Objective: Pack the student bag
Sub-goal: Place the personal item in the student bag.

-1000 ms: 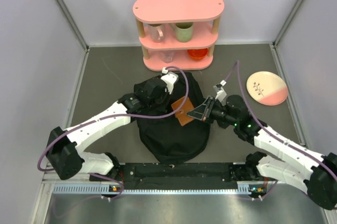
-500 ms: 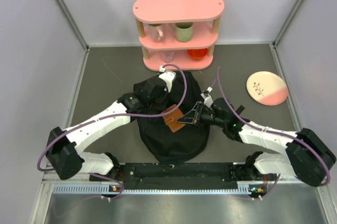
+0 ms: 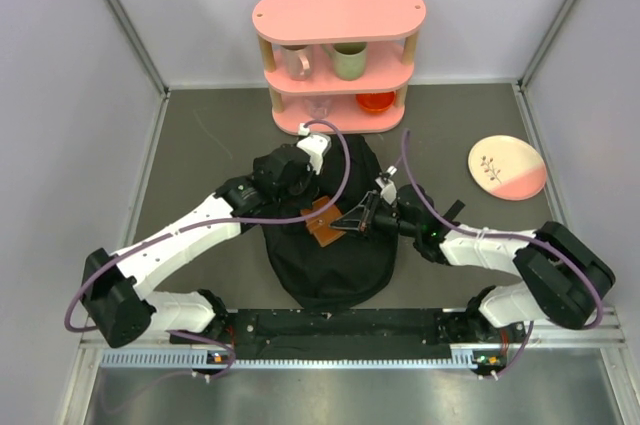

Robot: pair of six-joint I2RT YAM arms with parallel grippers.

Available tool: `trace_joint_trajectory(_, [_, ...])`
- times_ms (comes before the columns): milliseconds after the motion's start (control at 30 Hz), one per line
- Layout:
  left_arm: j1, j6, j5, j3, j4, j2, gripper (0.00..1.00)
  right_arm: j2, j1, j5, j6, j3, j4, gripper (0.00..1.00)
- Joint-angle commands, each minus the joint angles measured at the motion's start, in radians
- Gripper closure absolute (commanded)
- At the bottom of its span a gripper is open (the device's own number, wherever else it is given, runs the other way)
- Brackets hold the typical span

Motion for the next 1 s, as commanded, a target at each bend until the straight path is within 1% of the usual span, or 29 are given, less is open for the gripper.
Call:
trace_joint_trajectory(0, [-0.009,-0.027,0.074,0.019,0.118,-0.1,1.0,-0.043,-0.041,0.157,0.006,-0.001,-0.012,1.0])
trace_joint_trajectory(100, [-0.009,-0.033,0.08,0.001,0.117,-0.103,1.0,-0.057,-0.072,0.23,-0.012,-0.009,0.012,1.0])
trace_joint_trajectory(167, [-0.007,-0.042,0.101,-0.007,0.117,-0.103,1.0,-0.029,-0.078,0.258,-0.011,-0.001,0.032,1.0])
trace_joint_trajectory(200, [-0.009,-0.045,0.109,-0.011,0.117,-0.102,1.0,-0.018,-0.078,0.276,-0.006,-0.006,0.101,1.0])
trace_joint_trajectory(267, [-0.009,-0.054,0.123,-0.018,0.115,-0.099,0.98,0.012,-0.078,0.292,-0.002,-0.001,0.158,1.0])
trace_joint_trajectory(300, [-0.009,-0.062,0.126,-0.025,0.117,-0.099,0.97,0.043,-0.078,0.294,-0.002,0.005,0.228,1.0])
trace_joint_trajectory(333, [-0.007,-0.068,0.135,-0.03,0.115,-0.099,0.97,0.058,-0.076,0.297,-0.003,0.008,0.256,1.0])
trace_joint_trajectory(400, [-0.01,-0.083,0.138,-0.044,0.123,-0.099,0.93,0.1,-0.072,0.301,0.008,0.01,0.325,1.0])
trace_joint_trajectory(433, [-0.01,-0.088,0.138,-0.047,0.124,-0.097,0.86,0.109,-0.07,0.301,0.008,0.013,0.369,1.0])
trace_joint_trajectory(500, [-0.01,-0.093,0.138,-0.053,0.109,-0.088,0.77,0.117,-0.069,0.304,0.003,0.017,0.371,1.0])
trace_joint_trajectory(533, [-0.01,-0.094,0.138,-0.054,0.103,-0.088,0.64,0.114,-0.066,0.313,-0.006,0.019,0.344,1.0])
trace_joint_trajectory(667, [-0.01,-0.105,0.135,-0.077,0.084,-0.094,0.52,0.083,-0.056,0.336,-0.045,0.007,0.286,1.0])
trace_joint_trajectory(767, [-0.01,-0.103,0.129,-0.1,0.086,-0.095,0.49,0.055,-0.055,0.352,-0.074,0.003,0.235,1.0])
trace_joint_trajectory(967, [-0.01,-0.09,0.085,-0.136,0.052,-0.079,0.47,0.045,-0.052,0.318,-0.114,0.031,0.236,1.0])
